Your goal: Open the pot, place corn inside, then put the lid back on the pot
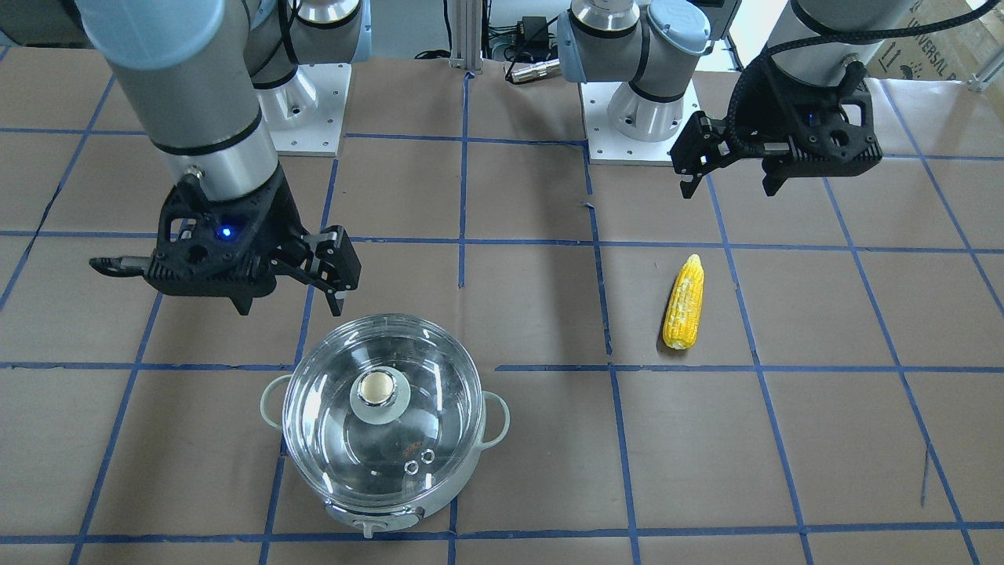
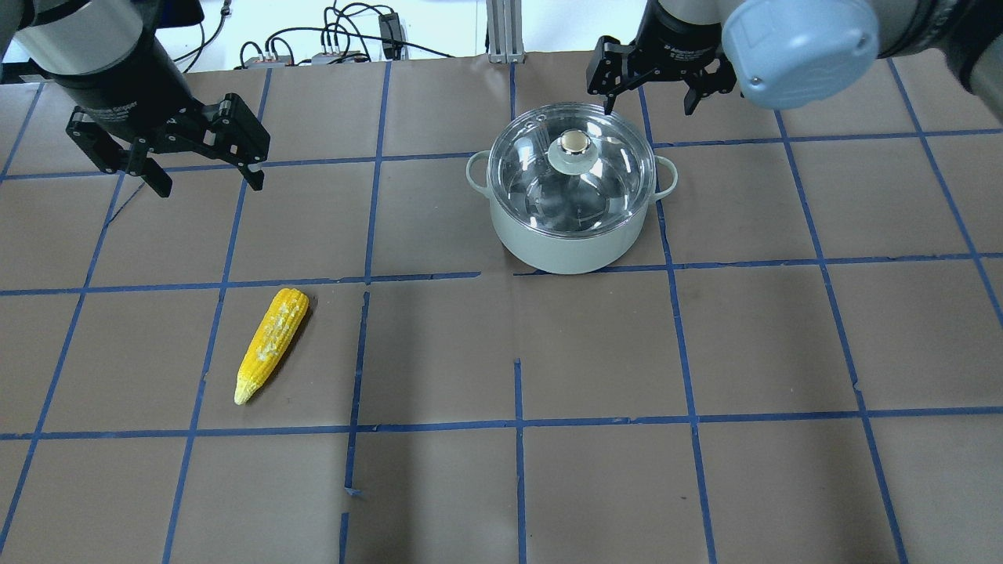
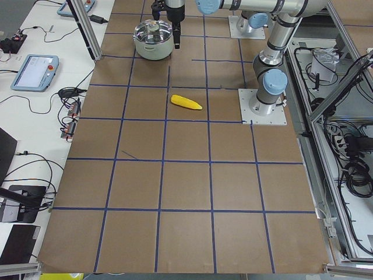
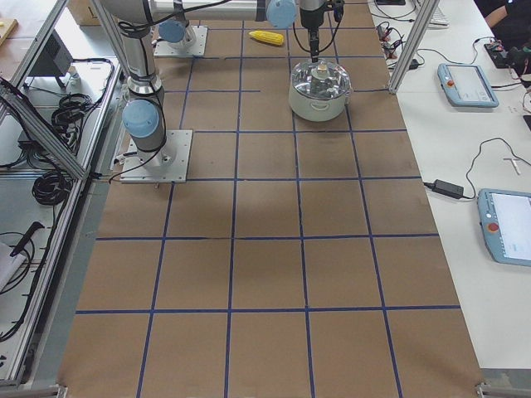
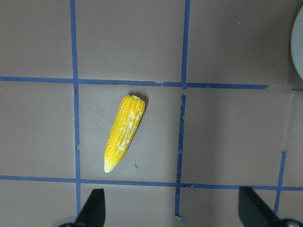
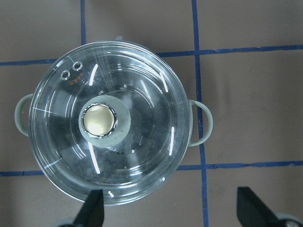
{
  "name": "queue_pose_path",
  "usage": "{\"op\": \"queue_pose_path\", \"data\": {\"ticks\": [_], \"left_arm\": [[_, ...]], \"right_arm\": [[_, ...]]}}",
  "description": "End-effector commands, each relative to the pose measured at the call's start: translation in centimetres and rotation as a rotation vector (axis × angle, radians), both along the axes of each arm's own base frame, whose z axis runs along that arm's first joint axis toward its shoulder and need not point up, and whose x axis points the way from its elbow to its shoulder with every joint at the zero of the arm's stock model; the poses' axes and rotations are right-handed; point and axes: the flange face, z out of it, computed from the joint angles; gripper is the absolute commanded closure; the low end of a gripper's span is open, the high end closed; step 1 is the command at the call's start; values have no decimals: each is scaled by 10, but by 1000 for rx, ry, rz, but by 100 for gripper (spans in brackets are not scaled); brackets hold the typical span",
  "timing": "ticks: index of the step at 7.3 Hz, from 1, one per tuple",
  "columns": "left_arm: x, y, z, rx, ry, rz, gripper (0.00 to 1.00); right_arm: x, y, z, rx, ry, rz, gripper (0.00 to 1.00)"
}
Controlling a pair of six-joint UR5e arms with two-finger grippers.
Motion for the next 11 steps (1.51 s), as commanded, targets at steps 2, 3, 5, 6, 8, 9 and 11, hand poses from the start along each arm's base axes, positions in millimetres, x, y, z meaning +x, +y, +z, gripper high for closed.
{"op": "queue_pose_path", "data": {"ticks": [2, 3, 5, 6, 8, 9, 11], "left_arm": [[-1, 5, 3, 5, 0, -14, 0], [-1, 6, -3, 43, 3, -19, 0], [10, 10, -24, 148, 24, -57, 0], [37, -2, -53, 206, 47, -48, 0], [78, -10, -111, 293, 103, -71, 1], [91, -14, -138, 263, 100, -75, 0], [111, -6, -191, 271, 119, -72, 0]], "right_arm": [[45, -40, -42, 83, 19, 55, 1], [43, -41, -53, 126, 46, 55, 1], [48, -44, -68, 143, 50, 61, 1], [62, -46, -73, 130, 48, 73, 1], [73, -58, -82, 87, 40, 71, 1], [75, -66, -77, 70, 40, 70, 2], [76, -76, -76, 39, 32, 36, 2]]}}
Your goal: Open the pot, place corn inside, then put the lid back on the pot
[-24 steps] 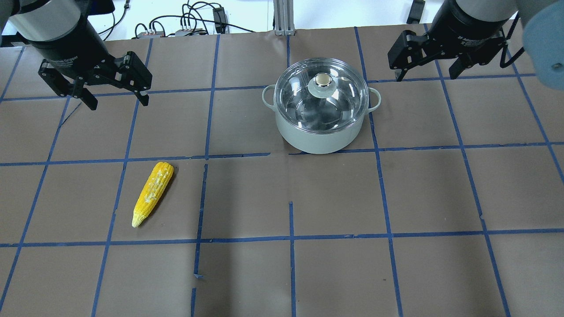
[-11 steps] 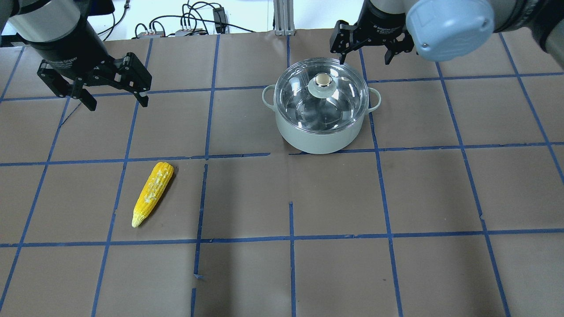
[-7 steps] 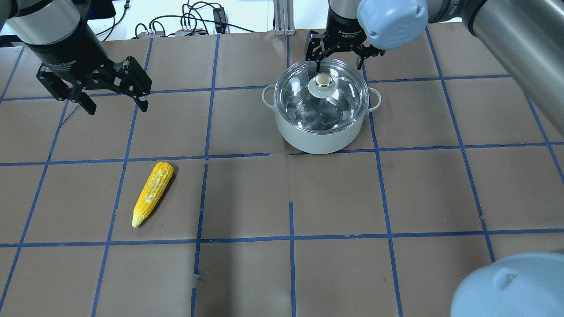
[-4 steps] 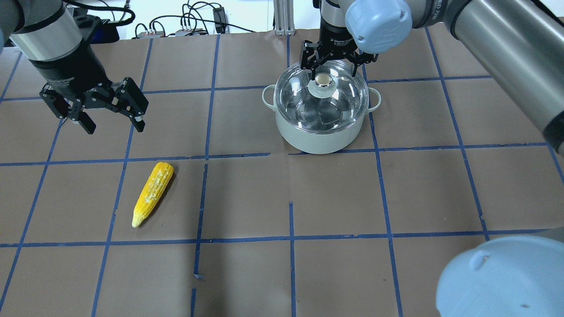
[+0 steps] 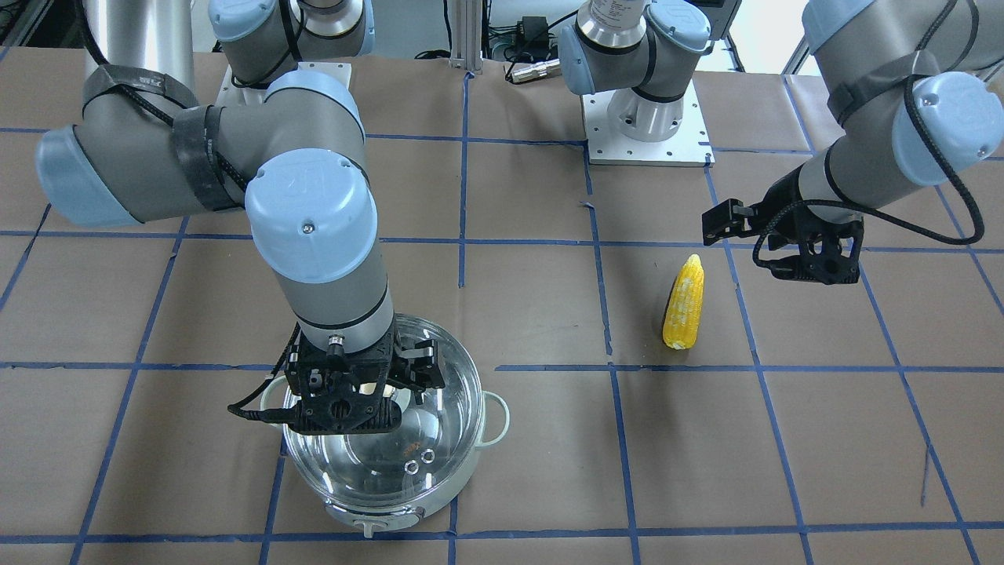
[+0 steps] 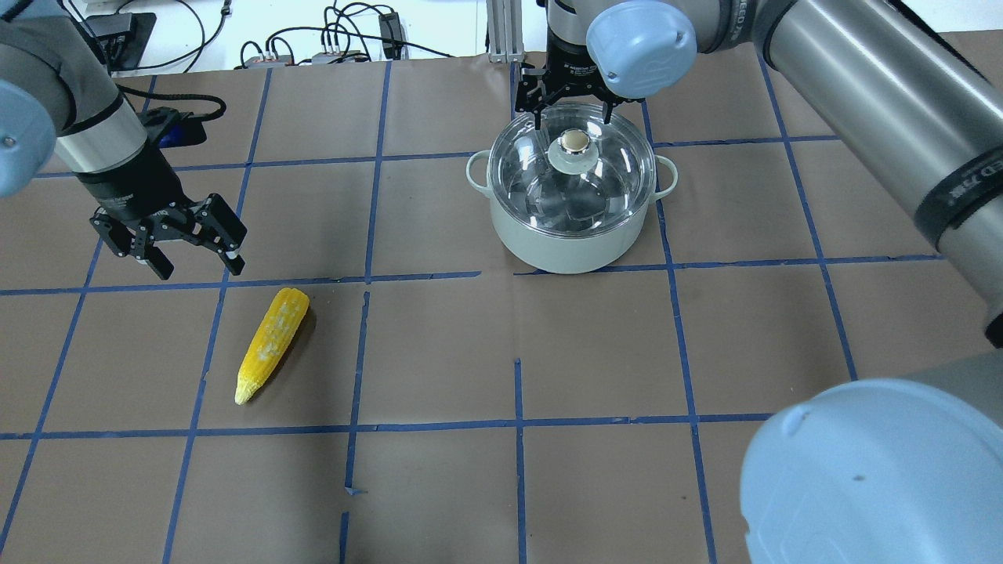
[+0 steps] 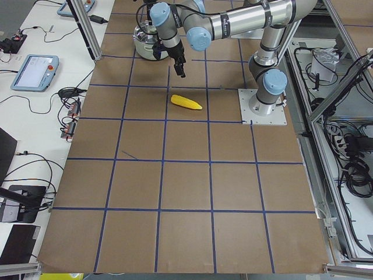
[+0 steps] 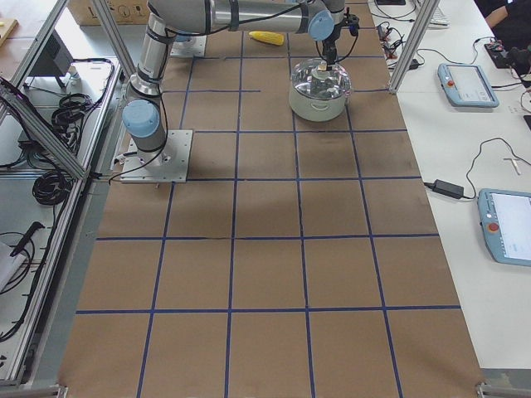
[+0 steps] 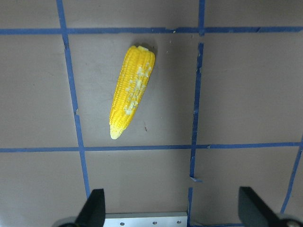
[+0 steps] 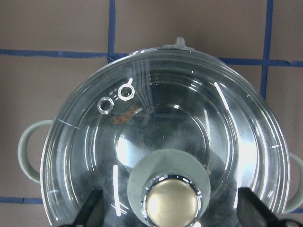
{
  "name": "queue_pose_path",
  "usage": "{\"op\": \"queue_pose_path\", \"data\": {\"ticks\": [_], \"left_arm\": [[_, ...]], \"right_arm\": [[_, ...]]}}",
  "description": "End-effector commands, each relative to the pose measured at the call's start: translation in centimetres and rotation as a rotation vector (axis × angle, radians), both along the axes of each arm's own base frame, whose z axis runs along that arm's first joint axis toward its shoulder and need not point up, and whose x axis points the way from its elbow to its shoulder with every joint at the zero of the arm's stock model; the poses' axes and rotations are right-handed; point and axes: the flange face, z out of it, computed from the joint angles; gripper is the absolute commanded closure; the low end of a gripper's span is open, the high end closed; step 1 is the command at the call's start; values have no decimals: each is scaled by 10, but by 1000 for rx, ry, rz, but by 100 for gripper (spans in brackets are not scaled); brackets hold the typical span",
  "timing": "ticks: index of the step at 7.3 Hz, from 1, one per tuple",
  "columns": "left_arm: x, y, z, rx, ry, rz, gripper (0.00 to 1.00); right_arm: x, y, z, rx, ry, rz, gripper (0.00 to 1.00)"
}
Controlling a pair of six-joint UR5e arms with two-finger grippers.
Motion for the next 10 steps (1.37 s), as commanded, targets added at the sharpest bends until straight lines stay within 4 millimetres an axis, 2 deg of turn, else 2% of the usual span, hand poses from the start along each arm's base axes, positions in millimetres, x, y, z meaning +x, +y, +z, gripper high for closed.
{"op": "queue_pose_path", "data": {"ticks": [1, 2, 3, 4, 6, 7, 9, 10], "left_arm": [[7, 17, -67, -7, 10, -17, 0], [4, 27, -104, -62, 11, -87, 0], [1, 35, -130, -80, 5, -108, 0], [-2, 42, -140, -69, 9, -110, 0], [-4, 44, -150, -56, 19, -122, 0], [-3, 42, -163, -42, 21, -123, 0], [-9, 50, -175, -16, 34, -118, 0], [-8, 52, -175, -42, 26, -120, 11]], "right_arm": [[-1, -7, -7, -7, -1, -18, 2], [-6, -8, -14, 8, 3, -24, 2], [-7, -7, -15, 13, 5, -14, 3], [-7, -5, -22, 27, 6, -14, 3], [-5, -3, -25, 25, 6, -11, 4], [-6, 0, -32, 39, 7, -6, 4], [-6, 2, -34, 43, 9, -3, 4], [-7, 3, -31, 40, 10, -3, 4]]}}
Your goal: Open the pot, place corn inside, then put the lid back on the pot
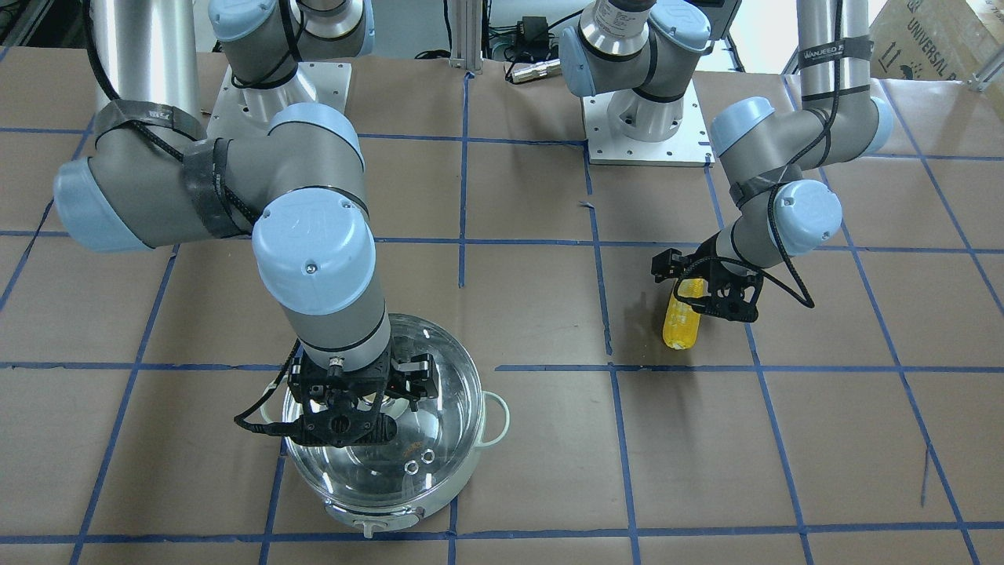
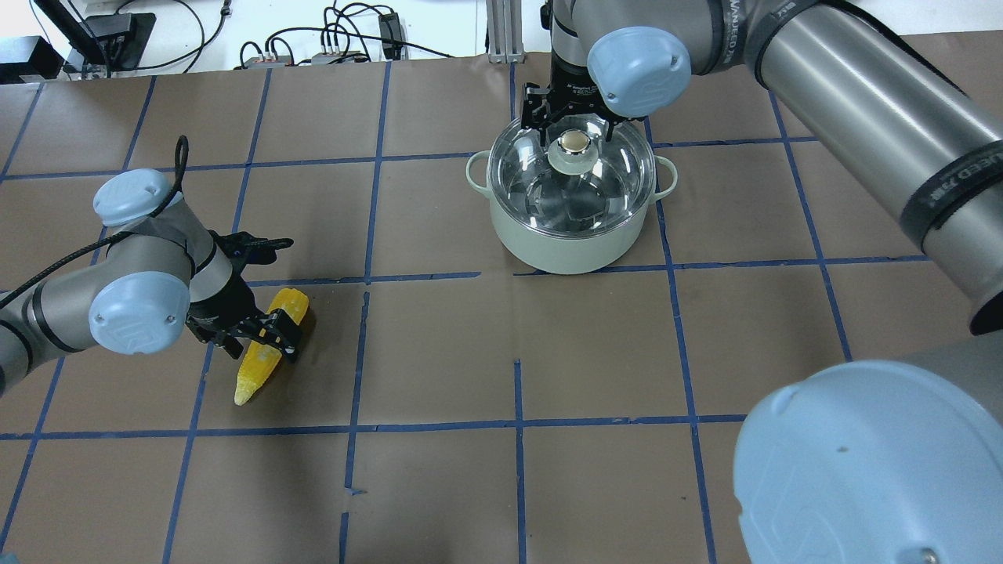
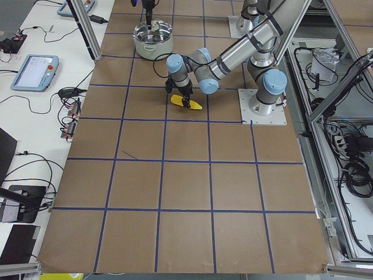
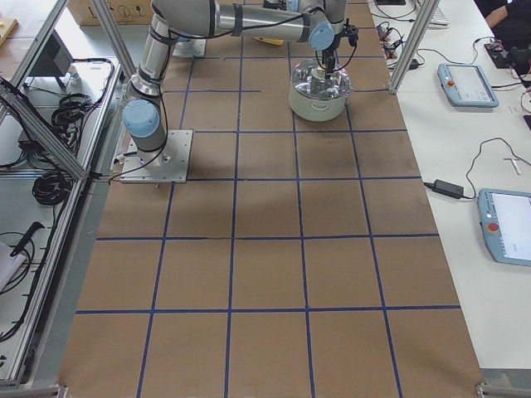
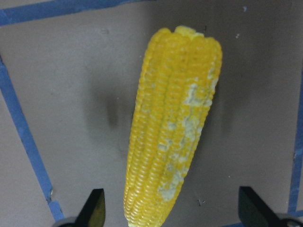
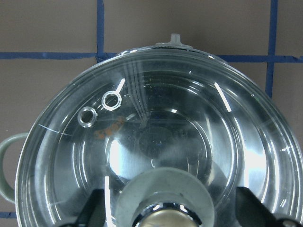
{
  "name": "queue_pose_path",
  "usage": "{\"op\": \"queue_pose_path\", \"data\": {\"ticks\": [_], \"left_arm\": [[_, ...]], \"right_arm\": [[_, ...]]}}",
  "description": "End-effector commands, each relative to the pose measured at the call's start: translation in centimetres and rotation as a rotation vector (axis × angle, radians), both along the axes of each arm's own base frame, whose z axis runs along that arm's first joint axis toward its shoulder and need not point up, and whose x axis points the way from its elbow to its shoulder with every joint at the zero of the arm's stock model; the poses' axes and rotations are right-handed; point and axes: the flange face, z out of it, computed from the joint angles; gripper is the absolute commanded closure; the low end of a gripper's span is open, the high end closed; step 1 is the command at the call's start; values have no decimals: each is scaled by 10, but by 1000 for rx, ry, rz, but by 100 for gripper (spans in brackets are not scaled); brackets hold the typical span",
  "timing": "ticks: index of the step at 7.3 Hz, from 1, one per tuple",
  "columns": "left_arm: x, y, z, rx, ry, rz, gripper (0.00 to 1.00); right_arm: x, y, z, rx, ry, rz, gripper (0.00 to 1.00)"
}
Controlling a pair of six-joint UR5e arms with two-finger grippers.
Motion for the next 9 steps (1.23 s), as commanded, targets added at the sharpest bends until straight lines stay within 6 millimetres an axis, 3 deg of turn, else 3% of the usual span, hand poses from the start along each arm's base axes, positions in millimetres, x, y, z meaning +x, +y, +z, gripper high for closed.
{"op": "queue_pose_path", "data": {"ticks": [1, 2, 3, 5, 6, 9], "left_arm": [[2, -3, -6, -46, -15, 0, 24], [3, -6, -7, -50, -14, -8, 32], [5, -8, -6, -66, -23, -11, 60], [-1, -9, 1, -82, -19, -5, 90], [-3, -16, 20, -116, 5, 4, 92], [-4, -13, 40, -116, 5, 26, 92]], "right_arm": [[0, 3, 2, 0, 0, 4, 4], [-1, 4, 4, 3, 3, 4, 4], [2, 6, 4, 5, 3, 9, 5], [2, 12, -3, 23, 5, 11, 11], [2, 14, -3, 24, 6, 11, 21], [1, 13, -1, 24, 7, 9, 56]]}}
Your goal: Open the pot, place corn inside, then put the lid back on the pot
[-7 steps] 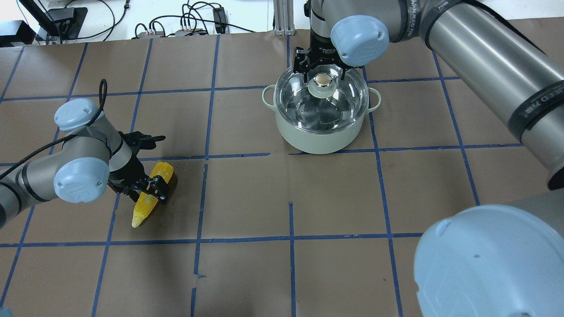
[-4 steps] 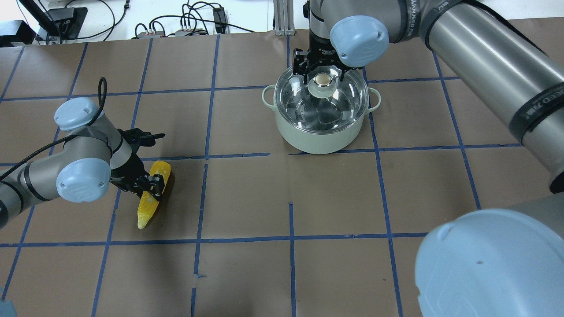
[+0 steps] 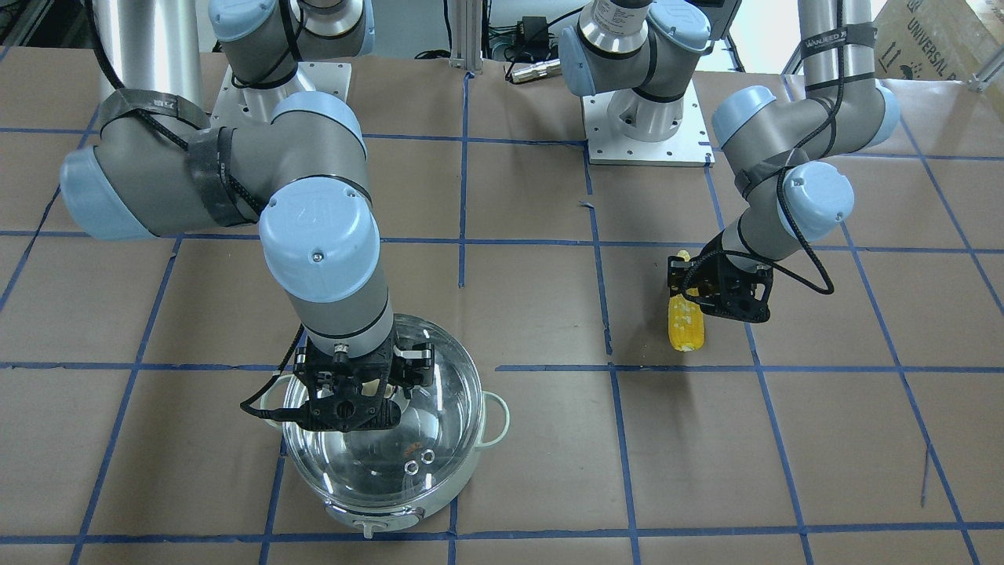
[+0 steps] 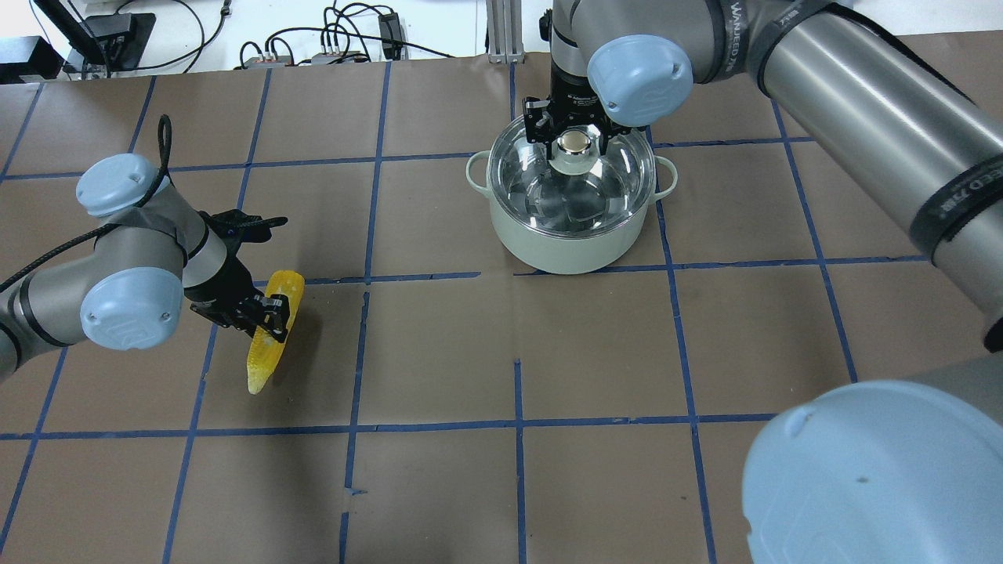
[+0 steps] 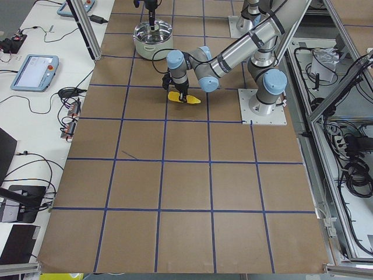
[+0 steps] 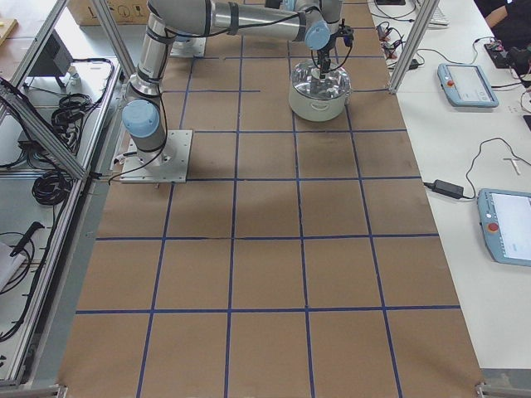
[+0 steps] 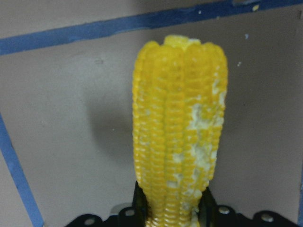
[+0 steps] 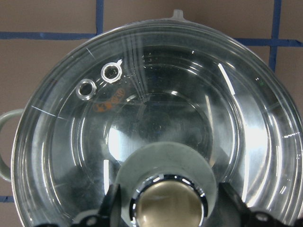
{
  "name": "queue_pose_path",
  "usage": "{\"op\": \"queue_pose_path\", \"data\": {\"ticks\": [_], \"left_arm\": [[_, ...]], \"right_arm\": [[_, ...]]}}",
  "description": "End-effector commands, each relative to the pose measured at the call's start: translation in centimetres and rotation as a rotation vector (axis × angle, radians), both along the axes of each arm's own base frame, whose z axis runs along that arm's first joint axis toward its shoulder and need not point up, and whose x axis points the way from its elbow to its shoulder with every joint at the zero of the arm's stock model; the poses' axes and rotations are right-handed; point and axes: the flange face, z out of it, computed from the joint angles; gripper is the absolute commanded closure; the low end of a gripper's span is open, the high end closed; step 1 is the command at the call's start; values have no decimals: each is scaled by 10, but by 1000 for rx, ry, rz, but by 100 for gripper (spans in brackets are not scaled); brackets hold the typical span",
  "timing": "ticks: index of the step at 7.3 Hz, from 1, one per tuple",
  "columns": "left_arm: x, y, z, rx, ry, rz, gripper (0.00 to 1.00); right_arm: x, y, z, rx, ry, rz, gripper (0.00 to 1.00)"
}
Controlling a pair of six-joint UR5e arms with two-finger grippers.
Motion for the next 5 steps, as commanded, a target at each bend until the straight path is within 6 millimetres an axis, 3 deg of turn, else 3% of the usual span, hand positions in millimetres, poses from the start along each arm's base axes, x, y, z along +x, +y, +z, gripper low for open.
{"op": "queue_pose_path", "data": {"ticks": [1, 2, 4, 5], "left_arm": [[1, -5, 25, -25, -9, 5, 92], [2, -15, 41, -13, -9, 11, 92], [-21, -36, 82, -5, -17, 30, 92], [-36, -49, 113, -1, -22, 38, 92]], "right_arm": [[0, -1, 4, 2, 2, -3, 65], [1, 0, 5, 5, 2, -6, 74], [1, -1, 9, -4, 0, -13, 76], [2, -4, 17, -12, -2, -13, 76]]}}
